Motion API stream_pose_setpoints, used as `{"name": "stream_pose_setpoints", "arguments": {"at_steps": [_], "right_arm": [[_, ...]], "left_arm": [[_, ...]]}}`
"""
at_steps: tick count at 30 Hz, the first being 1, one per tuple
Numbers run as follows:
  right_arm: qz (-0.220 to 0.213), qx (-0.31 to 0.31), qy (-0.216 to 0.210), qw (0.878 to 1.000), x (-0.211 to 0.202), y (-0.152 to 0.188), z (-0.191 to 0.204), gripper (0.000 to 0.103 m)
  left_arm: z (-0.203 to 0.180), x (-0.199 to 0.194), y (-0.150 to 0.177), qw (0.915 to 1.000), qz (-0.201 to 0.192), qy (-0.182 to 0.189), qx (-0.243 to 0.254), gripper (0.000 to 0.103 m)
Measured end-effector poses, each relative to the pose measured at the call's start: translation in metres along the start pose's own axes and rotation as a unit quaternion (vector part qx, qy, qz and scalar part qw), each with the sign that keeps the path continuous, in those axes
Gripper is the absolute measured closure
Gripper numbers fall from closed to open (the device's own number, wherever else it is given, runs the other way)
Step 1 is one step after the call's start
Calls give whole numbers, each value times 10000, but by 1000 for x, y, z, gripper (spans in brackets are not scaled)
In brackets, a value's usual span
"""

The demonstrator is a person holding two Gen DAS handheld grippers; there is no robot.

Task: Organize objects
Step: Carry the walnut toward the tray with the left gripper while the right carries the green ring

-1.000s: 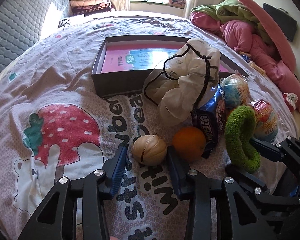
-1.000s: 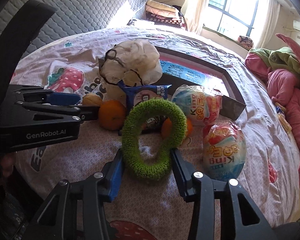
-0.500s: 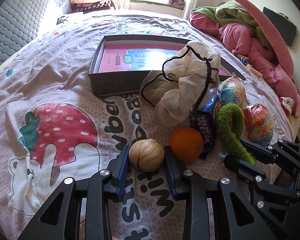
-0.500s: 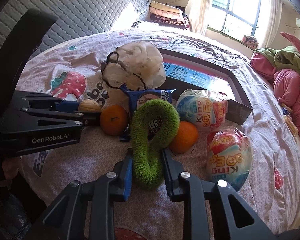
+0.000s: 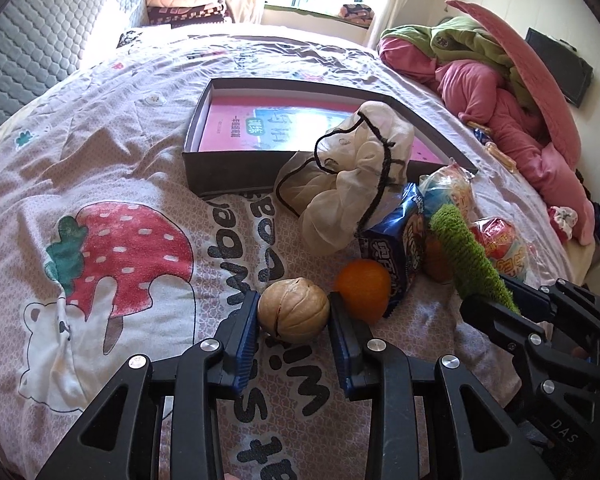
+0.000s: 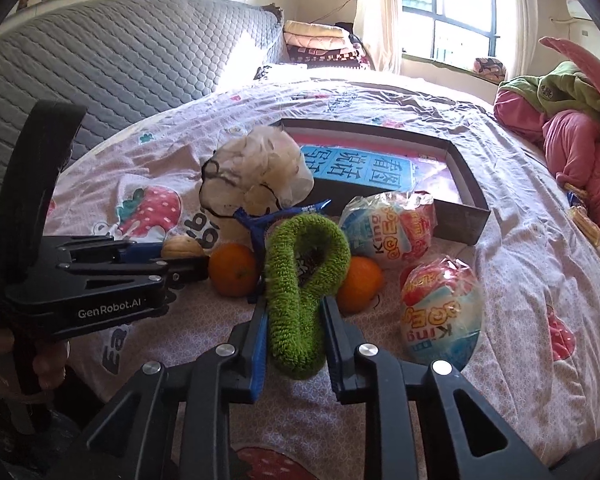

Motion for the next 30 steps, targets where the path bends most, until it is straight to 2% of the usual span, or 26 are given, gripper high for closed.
{"name": "stream_pose_setpoints", "arguments": {"at_steps": [30], "right_arm": [[-846,32,58,9964,-49,-35,-11,78]], "left_arm": [[-37,-60,-22,9978,-620,-92,194,69]]}}
Point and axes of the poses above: each gripper's, at about its wrist camera, not at the fingertips, and x roughly the way its jaws point, z to its left, y to its underside, the point moved 3 cm from there along x, roughly the way its jaws point, and after that the axes turned 7 degrees about -z, right-handed, at the moved point
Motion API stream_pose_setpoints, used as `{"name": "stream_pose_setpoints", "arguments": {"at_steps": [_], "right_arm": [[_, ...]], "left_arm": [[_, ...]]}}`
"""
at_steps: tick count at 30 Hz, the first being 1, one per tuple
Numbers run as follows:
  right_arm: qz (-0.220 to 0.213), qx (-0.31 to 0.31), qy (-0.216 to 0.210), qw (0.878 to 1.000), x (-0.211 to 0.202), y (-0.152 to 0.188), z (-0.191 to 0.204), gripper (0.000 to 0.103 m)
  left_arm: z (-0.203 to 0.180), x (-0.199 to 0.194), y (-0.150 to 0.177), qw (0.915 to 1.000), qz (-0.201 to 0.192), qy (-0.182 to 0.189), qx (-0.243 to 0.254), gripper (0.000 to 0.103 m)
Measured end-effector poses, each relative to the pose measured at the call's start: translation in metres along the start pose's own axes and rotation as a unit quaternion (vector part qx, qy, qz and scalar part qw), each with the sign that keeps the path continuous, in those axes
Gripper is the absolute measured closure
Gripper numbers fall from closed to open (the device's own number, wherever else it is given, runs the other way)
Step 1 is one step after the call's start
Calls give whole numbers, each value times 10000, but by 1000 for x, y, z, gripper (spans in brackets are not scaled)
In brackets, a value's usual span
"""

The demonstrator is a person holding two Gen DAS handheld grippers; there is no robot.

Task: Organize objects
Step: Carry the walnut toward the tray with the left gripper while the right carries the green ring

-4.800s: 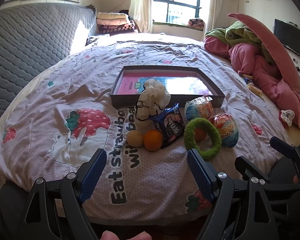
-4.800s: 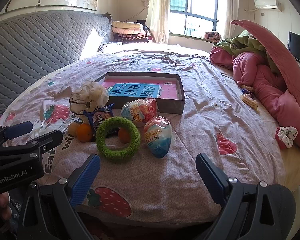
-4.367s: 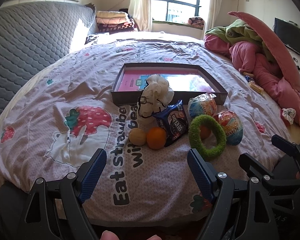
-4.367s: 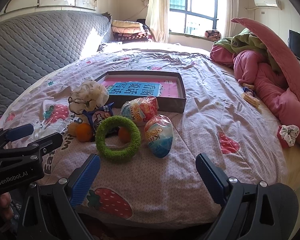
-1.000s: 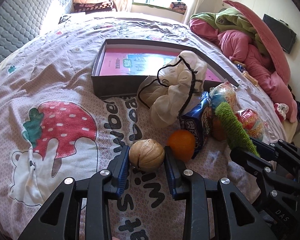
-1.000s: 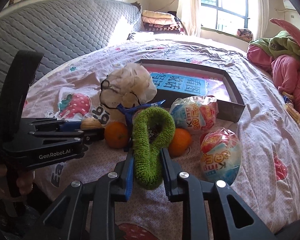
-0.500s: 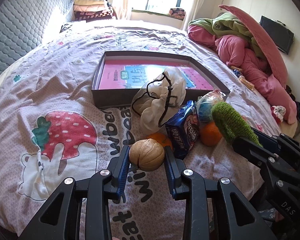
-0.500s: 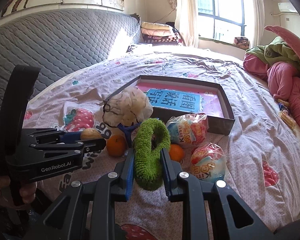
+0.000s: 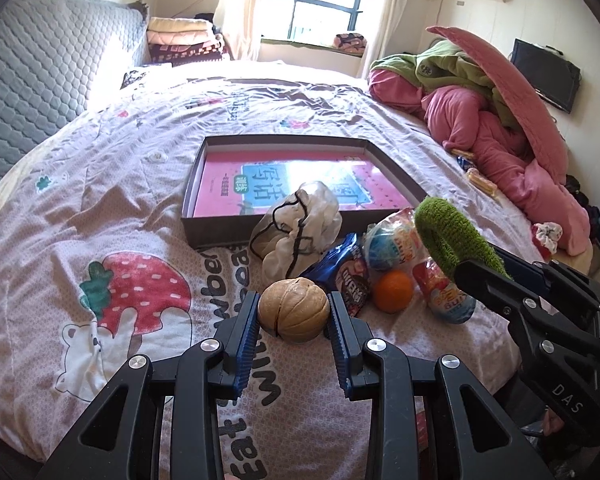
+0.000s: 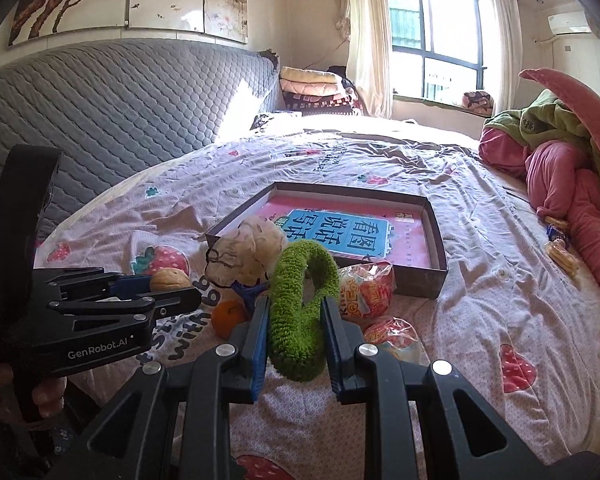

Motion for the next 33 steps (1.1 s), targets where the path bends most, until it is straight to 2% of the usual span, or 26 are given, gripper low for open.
{"name": "stream_pose_setpoints", "arguments": {"at_steps": [16,33], "right_arm": [[-239,-45,23,9997,-3,-20,-11,78],[-481,-44,97,9988,20,-50,-26,78]], "left_arm": [[-18,-15,-33,9992,-371,-112,47,69],[-7,4,-75,9975,-637,-296,2,69]]}}
Point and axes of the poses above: each gripper's, at about its wrist camera, not at the fingertips, and x roughly the way its jaws point, z to its left, y to its underside, the point moved 3 cm from there along x, roughly the way its jaws point, and after that the axes turned 7 degrees about -z, right-handed, at the moved point
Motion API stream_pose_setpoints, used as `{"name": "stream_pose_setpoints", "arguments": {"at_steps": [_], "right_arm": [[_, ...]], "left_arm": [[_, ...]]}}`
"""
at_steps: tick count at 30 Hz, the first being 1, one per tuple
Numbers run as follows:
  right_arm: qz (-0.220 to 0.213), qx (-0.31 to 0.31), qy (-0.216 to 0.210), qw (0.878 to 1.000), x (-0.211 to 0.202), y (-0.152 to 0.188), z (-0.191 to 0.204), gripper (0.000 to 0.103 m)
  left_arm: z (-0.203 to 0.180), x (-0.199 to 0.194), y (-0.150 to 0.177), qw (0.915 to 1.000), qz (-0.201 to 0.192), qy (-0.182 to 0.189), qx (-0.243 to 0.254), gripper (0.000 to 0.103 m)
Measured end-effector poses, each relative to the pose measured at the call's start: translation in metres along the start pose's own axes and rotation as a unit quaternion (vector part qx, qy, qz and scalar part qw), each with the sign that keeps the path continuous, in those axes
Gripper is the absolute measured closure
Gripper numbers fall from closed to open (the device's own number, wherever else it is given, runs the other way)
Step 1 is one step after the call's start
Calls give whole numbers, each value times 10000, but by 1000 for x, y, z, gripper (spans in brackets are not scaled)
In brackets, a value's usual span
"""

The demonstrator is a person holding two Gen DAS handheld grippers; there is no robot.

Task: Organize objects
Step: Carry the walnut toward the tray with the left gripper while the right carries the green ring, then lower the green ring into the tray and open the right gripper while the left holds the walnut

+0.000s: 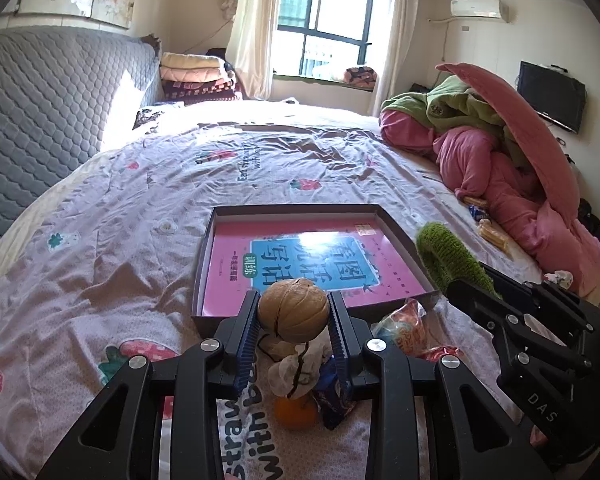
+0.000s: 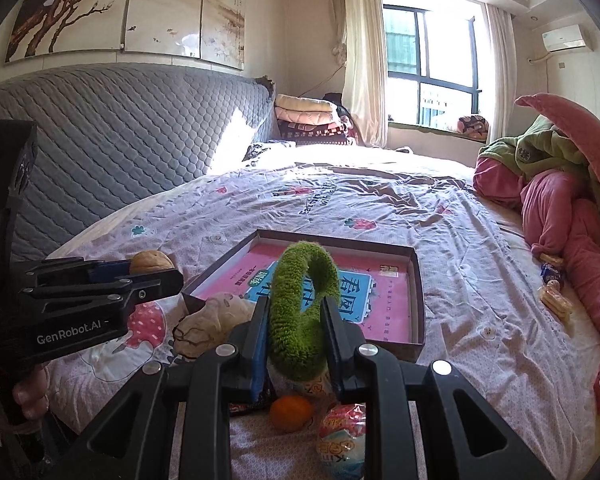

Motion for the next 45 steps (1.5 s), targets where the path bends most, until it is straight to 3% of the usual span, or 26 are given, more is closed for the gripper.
{"name": "stream_pose_setpoints", "arguments": {"at_steps": [20,33,45], "right_arm": [[117,40,145,9998,57,-9,-40,78],[447,8,171,9989,110,-9,-57,78],[718,240,140,9970,120,3,-70,78]], "left_arm": [[20,73,-16,9997,166,-183,-54,69],[37,134,-10,9983,478,-326,-102,69],[48,160,0,9967,688,-400,-135,69]]}}
Point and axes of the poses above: each gripper's, at about its wrist camera, not at the fingertips, and x roughly the way its jaws point, z to its left, y to its underside, the point moved 3 cm from there along x, roughly the way its jaws point, and after that the axes turned 7 degrees about -z, right-handed, at the moved point
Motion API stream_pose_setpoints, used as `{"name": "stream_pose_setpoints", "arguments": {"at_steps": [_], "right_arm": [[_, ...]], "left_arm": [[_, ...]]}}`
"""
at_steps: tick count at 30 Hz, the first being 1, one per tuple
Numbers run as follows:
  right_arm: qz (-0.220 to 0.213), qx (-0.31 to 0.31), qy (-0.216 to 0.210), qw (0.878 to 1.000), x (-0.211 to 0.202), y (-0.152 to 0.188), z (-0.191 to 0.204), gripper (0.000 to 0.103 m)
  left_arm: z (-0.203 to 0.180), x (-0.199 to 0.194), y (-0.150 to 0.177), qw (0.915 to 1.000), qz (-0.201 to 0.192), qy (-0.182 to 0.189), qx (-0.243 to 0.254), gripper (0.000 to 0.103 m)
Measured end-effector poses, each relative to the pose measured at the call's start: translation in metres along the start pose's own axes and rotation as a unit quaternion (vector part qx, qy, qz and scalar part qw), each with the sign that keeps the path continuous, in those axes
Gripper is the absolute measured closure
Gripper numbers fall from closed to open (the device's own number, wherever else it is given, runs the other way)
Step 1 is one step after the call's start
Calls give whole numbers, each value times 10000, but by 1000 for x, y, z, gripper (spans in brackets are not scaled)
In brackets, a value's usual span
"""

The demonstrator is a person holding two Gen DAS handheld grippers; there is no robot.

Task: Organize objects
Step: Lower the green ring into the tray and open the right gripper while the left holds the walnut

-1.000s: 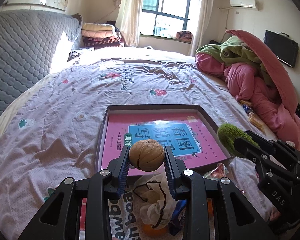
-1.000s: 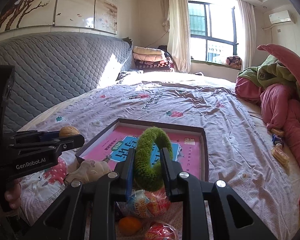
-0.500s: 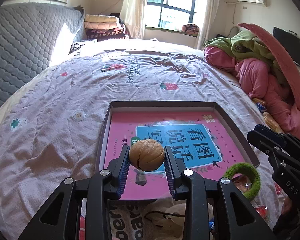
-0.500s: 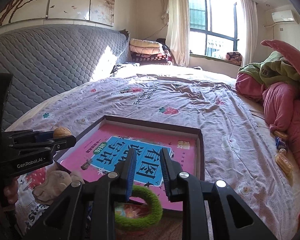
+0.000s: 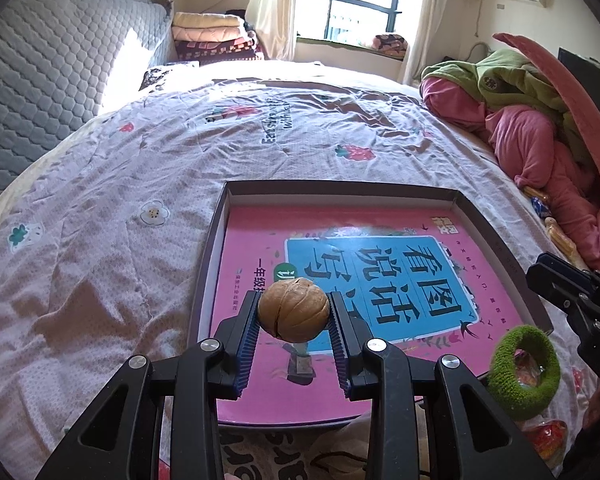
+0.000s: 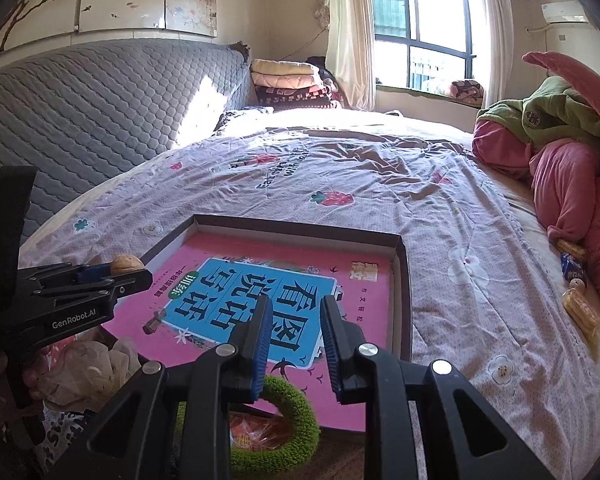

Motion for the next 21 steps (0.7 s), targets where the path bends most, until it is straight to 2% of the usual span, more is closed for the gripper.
{"name": "stream_pose_setpoints", "arguments": {"at_steps": [8,21], "right_arm": [[284,103,45,9995,10,8,-8,78],[369,121,9,9992,9,12,-11,78]], "left_arm": [[1,7,5,10000,71,-29,0,69],[0,16,8,9999,135,-20,-23,69]]}}
Point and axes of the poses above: each gripper's, at about its wrist camera, not at the fingertips, and x roughly the way its jaws point, z to its left, y to its underside, the point moved 3 cm from there along x, roughly the way its jaws point, and after that the axes turned 7 degrees about -z, right-handed, at the moved point
